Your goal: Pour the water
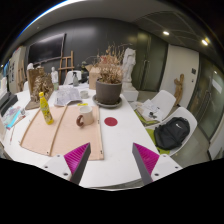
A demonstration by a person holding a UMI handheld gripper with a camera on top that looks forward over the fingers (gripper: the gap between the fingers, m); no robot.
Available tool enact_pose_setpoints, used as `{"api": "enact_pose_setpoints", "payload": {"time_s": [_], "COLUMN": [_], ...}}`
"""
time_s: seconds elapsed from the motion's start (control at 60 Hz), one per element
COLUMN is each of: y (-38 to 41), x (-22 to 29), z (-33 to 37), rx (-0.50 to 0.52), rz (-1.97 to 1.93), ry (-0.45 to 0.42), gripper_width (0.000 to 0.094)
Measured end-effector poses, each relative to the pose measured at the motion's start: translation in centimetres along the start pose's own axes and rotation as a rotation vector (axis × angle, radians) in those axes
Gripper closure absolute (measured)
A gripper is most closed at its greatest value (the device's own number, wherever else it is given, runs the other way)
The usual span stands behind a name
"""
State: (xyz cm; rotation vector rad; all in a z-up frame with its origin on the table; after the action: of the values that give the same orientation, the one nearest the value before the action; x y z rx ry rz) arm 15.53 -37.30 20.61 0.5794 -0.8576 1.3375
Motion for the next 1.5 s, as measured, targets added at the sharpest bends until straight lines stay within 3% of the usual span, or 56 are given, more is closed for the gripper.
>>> {"api": "enact_pose_setpoints", "payload": {"time_s": [0.167,0.6,1.0,1.15,1.233,1.433,1.5], "y": [5.1,35.2,43.5,44.5,44.5,44.5,44.5], "x": [0.4,4.1,7.7,8.8,9.3,9.4,9.3], "z": [-0.6,-10.2,-26.0,-28.3,-29.2,-29.2,-29.3], "rx": [0.055,0.222,0.193,0.182,0.157,0.170,0.181], "rz": [0.038,0.050,-0.010,0.004,0.011,0.006,-0.008], "ry": [0.007,-0.110,-0.194,-0.228,-0.243,-0.259,-0.255], "gripper_width": [0.0074,0.0076,0.0128,0.0252,0.0457,0.0572,0.0653]}}
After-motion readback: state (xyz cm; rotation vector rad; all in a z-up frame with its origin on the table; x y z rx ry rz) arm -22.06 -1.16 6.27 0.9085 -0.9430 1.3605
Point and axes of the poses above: the point between the fingertips, and its own axes, seen from behind it with the camera up: y to the left, x up, z backward, against the way the camera looks, the point moved 2 cm from there along z, backward, against the way the camera looks, and after that the axes turned 1 degree about y, right-handed, at the moved point
